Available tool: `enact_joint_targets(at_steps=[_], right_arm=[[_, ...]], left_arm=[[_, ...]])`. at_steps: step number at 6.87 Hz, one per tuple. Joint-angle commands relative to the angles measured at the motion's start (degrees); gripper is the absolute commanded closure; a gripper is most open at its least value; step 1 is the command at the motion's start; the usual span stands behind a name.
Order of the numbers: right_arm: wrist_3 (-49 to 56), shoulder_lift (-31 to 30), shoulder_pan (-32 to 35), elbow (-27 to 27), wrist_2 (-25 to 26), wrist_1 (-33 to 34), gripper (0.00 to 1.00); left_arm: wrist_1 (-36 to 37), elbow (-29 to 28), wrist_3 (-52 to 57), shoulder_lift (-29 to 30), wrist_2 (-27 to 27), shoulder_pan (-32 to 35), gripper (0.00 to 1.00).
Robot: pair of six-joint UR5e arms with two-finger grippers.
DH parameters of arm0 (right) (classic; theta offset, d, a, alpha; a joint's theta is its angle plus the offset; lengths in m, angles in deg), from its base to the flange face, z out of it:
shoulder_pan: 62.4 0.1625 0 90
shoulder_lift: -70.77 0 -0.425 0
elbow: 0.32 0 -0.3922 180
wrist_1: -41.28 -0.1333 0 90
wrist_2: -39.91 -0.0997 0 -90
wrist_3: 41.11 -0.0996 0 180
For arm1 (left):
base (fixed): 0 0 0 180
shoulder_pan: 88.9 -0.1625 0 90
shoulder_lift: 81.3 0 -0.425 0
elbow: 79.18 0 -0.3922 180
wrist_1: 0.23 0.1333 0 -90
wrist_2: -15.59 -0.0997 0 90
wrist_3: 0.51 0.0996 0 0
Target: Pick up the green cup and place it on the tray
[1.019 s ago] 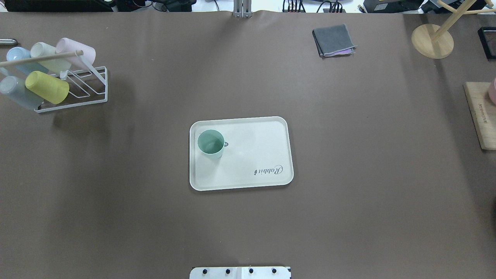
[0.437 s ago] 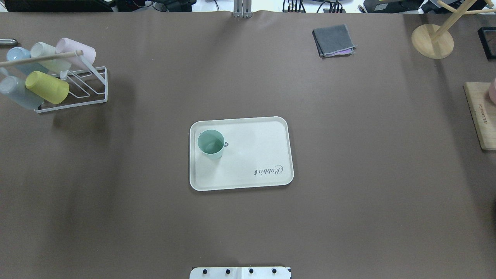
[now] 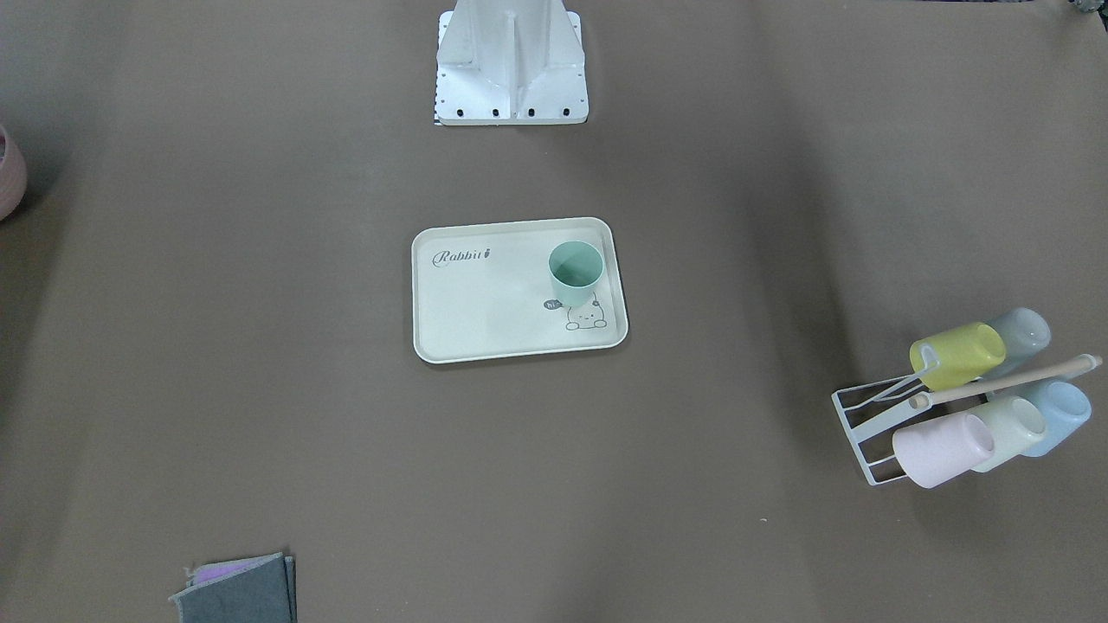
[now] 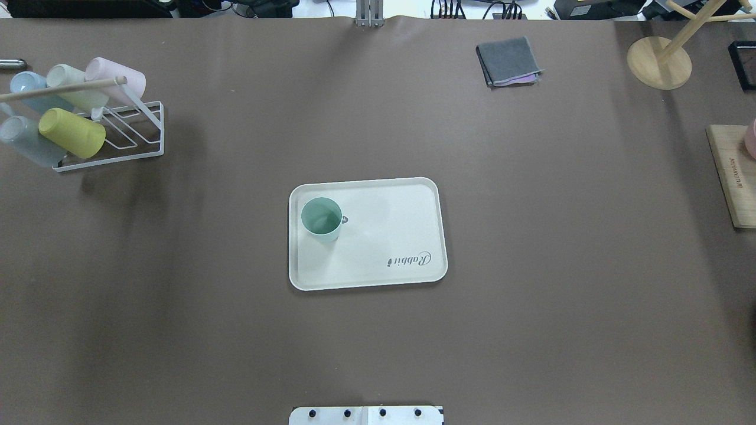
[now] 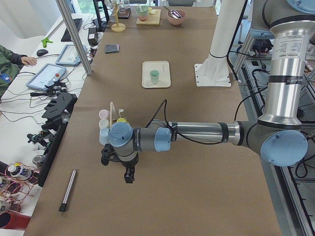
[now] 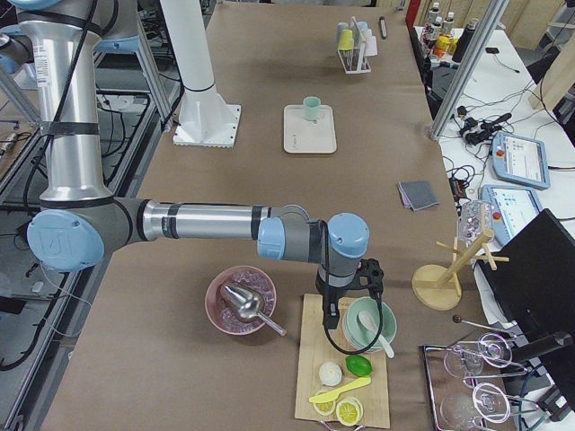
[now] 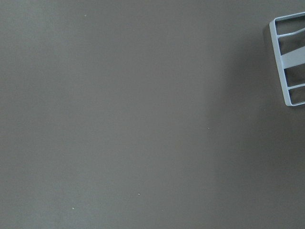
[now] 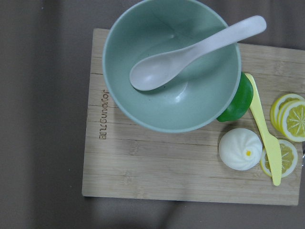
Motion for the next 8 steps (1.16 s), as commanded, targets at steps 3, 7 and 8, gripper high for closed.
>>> enact_joint_targets(at_steps=[3,7,8], right_arm=[[0.0,0.0,0.0,0.01,0.0,0.0,0.0],[0.0,0.0,0.0,-0.08,0.0,0.0,0.0],[0.0,0.0,0.0,-0.16,0.0,0.0,0.0]], left_arm=[[-0.2,-0.02,-0.45,0.16,1.98,0.85,0.01],[-2.82,0.86,0.17,-2.02,1.98,1.82,0.01],[-5.8,0.95,0.08,-3.95,1.98,1.82,0.01]])
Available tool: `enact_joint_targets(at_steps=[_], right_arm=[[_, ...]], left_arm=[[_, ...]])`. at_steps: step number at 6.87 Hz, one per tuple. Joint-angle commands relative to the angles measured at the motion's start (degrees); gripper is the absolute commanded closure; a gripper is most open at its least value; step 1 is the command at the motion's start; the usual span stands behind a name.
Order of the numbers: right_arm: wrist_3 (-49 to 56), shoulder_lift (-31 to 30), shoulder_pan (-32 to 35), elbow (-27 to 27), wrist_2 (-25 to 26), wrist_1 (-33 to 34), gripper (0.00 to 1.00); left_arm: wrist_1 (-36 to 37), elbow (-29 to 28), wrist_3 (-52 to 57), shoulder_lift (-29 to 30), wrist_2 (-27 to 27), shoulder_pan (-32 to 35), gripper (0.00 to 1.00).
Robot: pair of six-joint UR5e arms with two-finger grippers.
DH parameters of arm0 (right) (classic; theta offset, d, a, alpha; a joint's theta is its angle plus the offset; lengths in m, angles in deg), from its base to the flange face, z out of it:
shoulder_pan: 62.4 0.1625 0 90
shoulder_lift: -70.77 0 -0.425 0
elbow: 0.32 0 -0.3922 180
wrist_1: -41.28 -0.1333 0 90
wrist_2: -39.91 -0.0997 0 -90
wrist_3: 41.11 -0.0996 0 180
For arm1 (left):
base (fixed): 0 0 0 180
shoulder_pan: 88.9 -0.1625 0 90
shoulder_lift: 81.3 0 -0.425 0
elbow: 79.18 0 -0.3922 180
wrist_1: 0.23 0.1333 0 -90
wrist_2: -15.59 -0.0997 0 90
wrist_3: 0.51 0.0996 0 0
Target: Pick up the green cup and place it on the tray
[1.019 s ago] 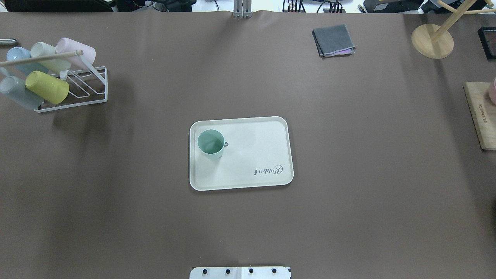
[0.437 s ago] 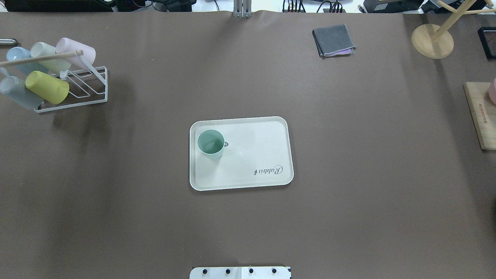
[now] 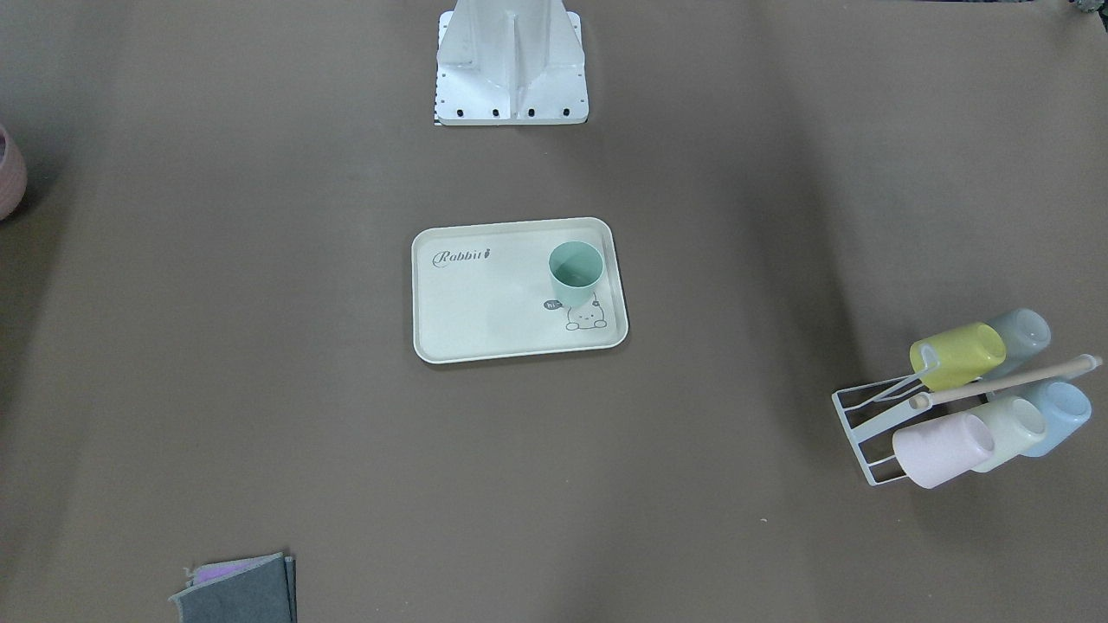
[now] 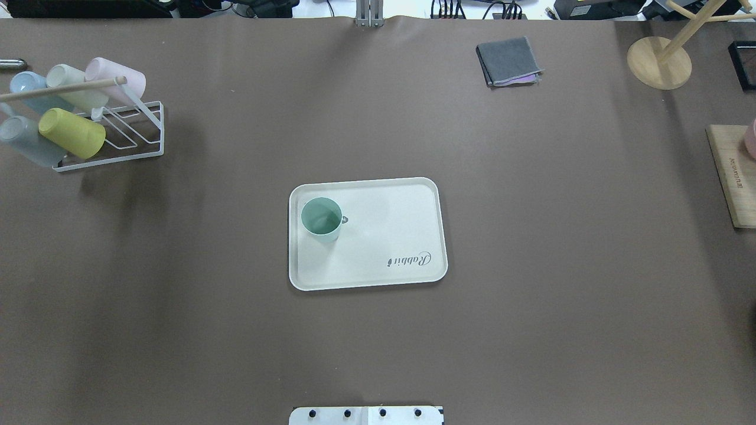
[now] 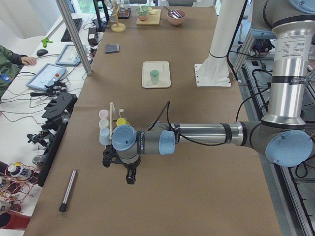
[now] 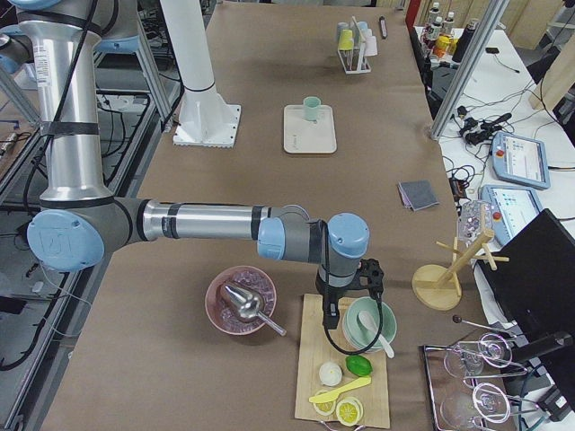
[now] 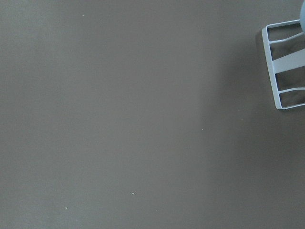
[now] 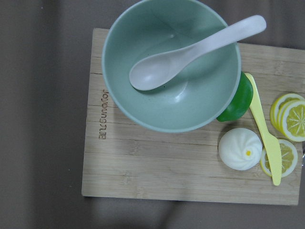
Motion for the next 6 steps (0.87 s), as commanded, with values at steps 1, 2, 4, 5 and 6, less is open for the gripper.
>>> enact_joint_targets(at_steps=[1,2,4,5,6], right_arm=[[0.0,0.0,0.0,0.02,0.0,0.0,0.0],[0.0,0.0,0.0,0.02,0.0,0.0,0.0],[0.0,0.0,0.0,0.02,0.0,-0.09,0.0],[0.0,0.0,0.0,0.02,0.0,-0.09,0.0],[0.0,0.0,0.0,-0.06,-0.09,-0.09,0.0]], left_arm=[[-4.74,0.23,-0.43,-3.04,-0.14,0.16,0.01],[-5.2,0.06,-0.43,-3.05,-0.22,0.16,0.01],[-5.2,-0.12,-0.43,-3.49,-0.23,0.16,0.01],[-5.2,-0.38,-0.17,-3.49,-0.23,0.16,0.01],[-5.2,-0.39,-0.17,-3.49,-0.31,0.16,0.01]])
